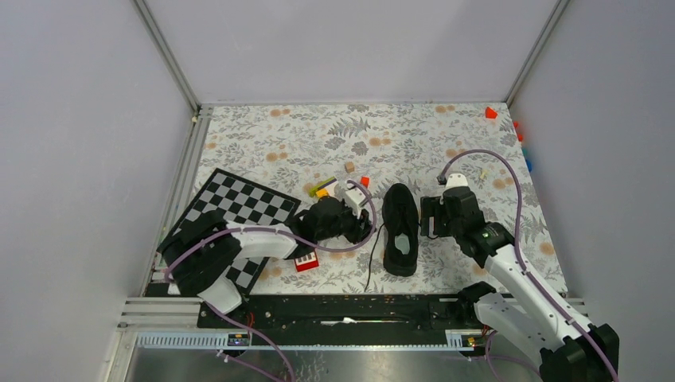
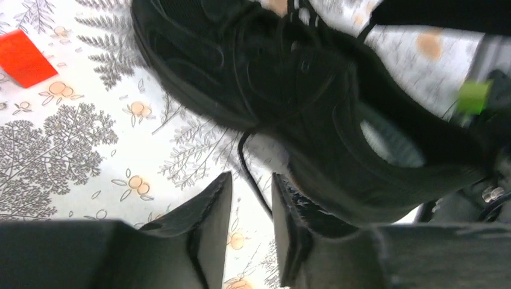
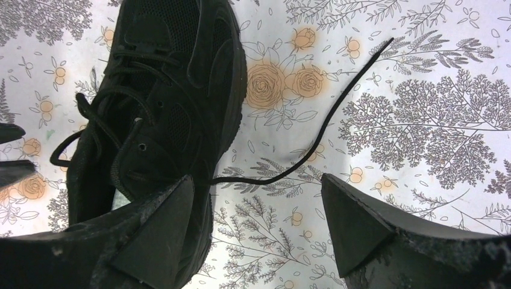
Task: Tie the shoes
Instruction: Cross the shoelace with the shoelace.
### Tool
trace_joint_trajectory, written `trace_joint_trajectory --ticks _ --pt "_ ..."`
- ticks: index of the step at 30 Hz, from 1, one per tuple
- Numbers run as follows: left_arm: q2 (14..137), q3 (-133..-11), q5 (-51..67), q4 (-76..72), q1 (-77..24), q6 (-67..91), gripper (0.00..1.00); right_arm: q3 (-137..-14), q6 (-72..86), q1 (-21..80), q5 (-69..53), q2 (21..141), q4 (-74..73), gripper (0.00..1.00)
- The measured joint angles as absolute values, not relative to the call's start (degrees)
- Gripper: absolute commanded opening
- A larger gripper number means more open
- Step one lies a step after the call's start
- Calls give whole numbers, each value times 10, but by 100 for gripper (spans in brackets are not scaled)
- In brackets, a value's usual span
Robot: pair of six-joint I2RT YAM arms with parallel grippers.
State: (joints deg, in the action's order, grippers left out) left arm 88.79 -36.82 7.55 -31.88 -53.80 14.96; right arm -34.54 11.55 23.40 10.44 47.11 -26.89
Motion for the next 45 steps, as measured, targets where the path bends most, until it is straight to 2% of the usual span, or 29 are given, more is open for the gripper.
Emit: trace_joint_trajectory --ticks 2,4,17,19,20,22,24,32,41,45 --pt "908 -369 92 -312 -538 129 53 -341 111 234 103 477 -261 84" --pt "926 -369 112 -310 -538 115 56 -340 108 234 102 486 -260 85" --pt "1040 -417 164 -374 -538 98 54 -330 110 234 103 469 -251 86" --pt "1047 -421 163 -387 -538 97 50 -329 111 234 103 466 -249 86" --pt "1051 -423 163 -392 -538 96 45 -329 112 234 103 465 -249 86" --pt "1059 -428 165 -398 -538 97 26 -329 112 234 103 465 -249 86" --pt "1068 -438 170 -403 -538 95 0 -329 113 234 102 465 -249 86" --pt "1058 -444 161 -390 -537 95 0 -329 114 234 99 469 -249 86" --pt "926 -426 104 -310 -504 141 0 -339 174 233 59 468 -278 83" --pt "908 -426 100 -278 -501 154 0 -373 229 233 58 440 -323 75"
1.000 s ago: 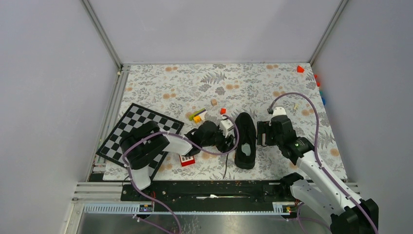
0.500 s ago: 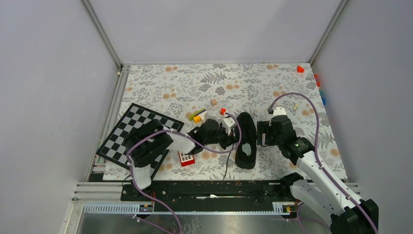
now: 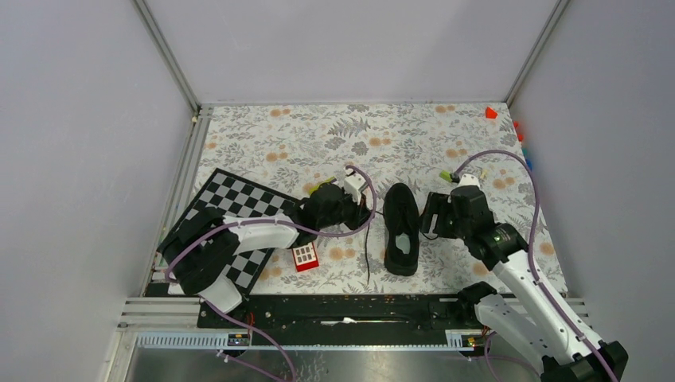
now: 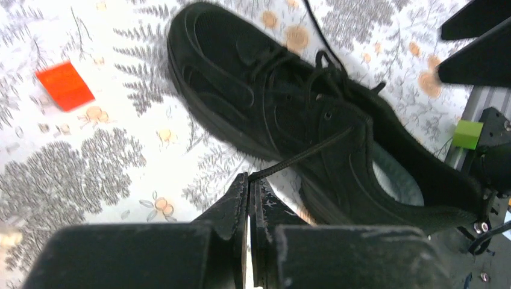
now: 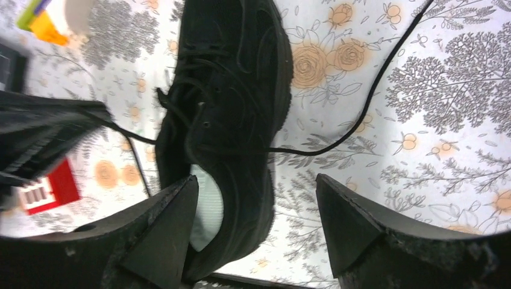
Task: Tie the shoes
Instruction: Cross the shoelace with the shoelace.
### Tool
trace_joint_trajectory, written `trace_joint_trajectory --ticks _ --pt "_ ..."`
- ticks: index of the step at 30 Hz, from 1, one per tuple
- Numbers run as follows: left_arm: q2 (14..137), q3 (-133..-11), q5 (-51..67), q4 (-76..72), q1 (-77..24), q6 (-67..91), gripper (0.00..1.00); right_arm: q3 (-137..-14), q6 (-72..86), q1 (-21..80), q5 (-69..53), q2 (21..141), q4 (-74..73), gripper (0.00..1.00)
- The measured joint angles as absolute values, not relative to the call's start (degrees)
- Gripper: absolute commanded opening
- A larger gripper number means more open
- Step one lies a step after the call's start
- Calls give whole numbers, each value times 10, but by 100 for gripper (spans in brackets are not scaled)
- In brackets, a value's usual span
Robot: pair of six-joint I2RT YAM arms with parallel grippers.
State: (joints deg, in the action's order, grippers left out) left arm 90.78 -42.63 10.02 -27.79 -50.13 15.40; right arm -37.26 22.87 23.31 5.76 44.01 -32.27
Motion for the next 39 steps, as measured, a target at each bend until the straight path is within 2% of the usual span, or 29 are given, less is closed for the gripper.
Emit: trace_joint_trajectory --ticks 5,16,23,24,25,26,28,29,39 --pt "905 -426 100 -220 -503 167 0 -426 298 233 33 453 -373 61" --pt "849 -420 108 -190 -503 187 0 -393 368 239 -50 535 -379 65" --pt "839 -420 108 -166 -503 195 0 -374 375 264 -55 587 -352 60" --pt "836 -420 107 -161 -503 195 0 -370 375 265 -55 597 -349 57" --pt "828 -420 106 -155 -503 194 0 -366 375 265 -54 608 -347 49" --pt "825 -420 105 -153 -503 193 0 -364 374 265 -53 616 -347 38" --pt "808 -418 100 -145 -503 188 0 -364 369 265 -50 626 -343 4" --pt "797 -415 98 -142 -503 185 0 -364 368 266 -46 627 -346 0" --pt "720 -369 70 -123 -492 180 0 -361 390 269 -44 629 -338 0"
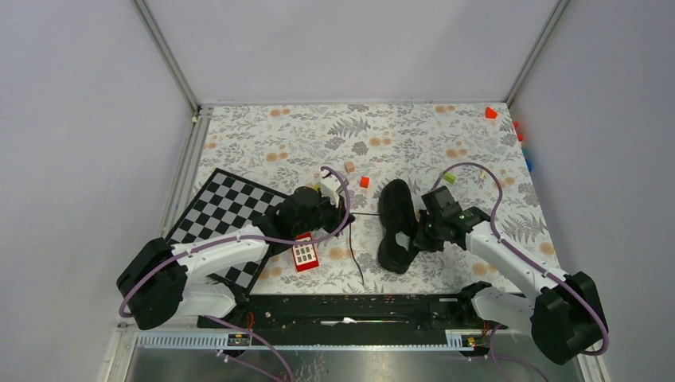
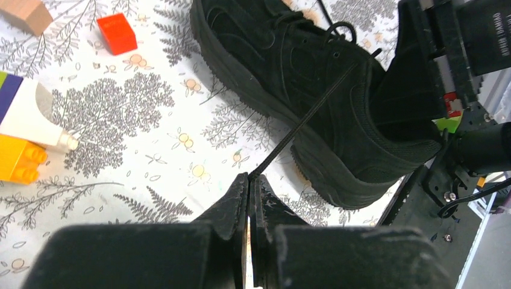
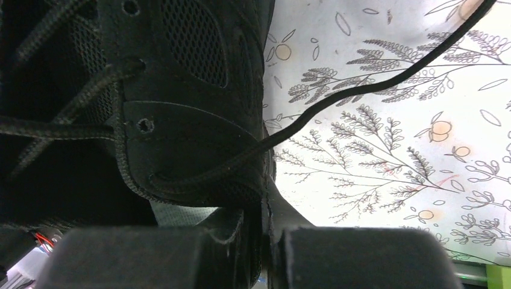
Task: Tie the shoes
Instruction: Cross the shoelace with the shoelace.
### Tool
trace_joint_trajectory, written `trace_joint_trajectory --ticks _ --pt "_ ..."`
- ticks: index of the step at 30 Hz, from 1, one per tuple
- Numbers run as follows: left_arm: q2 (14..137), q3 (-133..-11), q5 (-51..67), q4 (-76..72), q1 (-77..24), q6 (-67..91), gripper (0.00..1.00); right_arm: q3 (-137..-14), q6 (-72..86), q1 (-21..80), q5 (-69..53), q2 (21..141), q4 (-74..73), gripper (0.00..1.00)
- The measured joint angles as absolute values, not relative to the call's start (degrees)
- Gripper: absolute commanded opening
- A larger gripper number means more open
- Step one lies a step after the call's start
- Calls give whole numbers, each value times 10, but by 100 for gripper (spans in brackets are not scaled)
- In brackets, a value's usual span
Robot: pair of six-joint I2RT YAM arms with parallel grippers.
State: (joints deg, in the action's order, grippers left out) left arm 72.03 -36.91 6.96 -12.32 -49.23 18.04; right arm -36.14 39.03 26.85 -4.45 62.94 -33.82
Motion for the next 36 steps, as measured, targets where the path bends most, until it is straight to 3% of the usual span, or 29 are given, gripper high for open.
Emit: trace_joint_trajectory --ticks 2,4,5,7,8,15,25,36 --pt "721 -368 68 -113 -491 181 0 -361 398 275 -44 629 -337 0" --pt "721 -366 68 -105 -491 184 0 -361 407 289 -44 628 -335 32" --pt "721 -365 67 -101 -491 185 0 -361 412 297 -45 628 -334 42" --pt "721 -362 65 -95 -491 187 0 -361 425 313 -55 627 -324 57" --pt "721 -361 63 -92 -491 187 0 -363 428 319 -58 624 -316 58" --pt "724 -360 49 -90 -491 189 0 -399 388 324 -52 553 -312 58" --pt "725 -360 24 -74 -490 178 0 -366 181 324 -5 466 -294 56" --pt "717 -372 13 -47 -484 171 0 -424 38 324 12 579 -309 51"
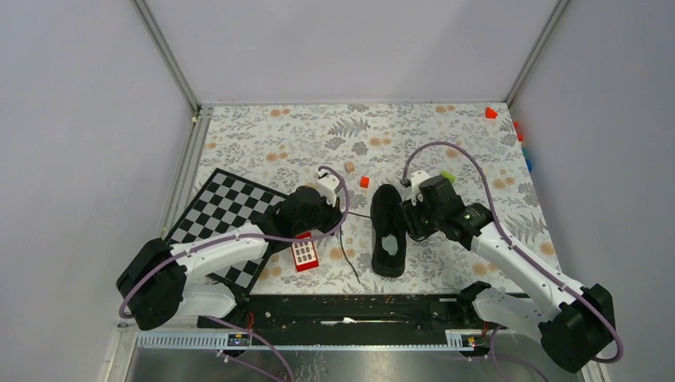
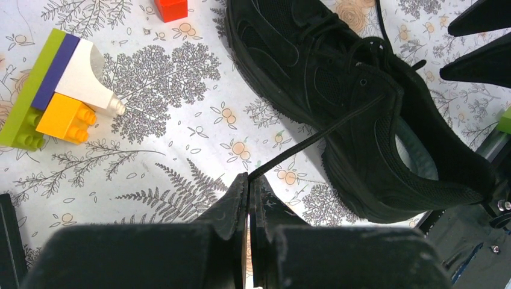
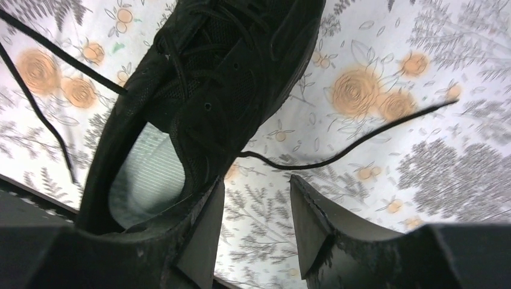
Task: Tie the shoes
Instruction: Cross the shoelace with the shoelace.
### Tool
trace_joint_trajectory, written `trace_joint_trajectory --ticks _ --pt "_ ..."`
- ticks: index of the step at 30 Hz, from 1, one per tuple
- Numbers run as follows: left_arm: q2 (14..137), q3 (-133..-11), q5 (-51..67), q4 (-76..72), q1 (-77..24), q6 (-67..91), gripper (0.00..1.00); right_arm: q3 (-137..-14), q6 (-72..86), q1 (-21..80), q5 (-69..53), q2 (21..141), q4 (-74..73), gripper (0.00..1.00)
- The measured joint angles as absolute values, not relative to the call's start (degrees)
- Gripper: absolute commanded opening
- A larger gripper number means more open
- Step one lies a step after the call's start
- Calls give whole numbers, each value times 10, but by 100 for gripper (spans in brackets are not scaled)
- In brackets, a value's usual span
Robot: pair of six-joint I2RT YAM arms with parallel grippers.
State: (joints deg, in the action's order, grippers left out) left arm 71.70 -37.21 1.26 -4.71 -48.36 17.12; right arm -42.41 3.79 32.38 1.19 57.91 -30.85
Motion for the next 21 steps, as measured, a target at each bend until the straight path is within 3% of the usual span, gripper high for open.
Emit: trace_joint_trajectory --ticks 8,12,21 --pt "736 -398 13 -39 -480 164 0 -441 -118 324 2 608 -348 52" --pt "747 -409 15 -29 -479 161 0 -409 -147 324 -30 608 -339 58" --pt "761 -423 20 -14 -478 152 0 -381 -182 324 -40 657 -292 58"
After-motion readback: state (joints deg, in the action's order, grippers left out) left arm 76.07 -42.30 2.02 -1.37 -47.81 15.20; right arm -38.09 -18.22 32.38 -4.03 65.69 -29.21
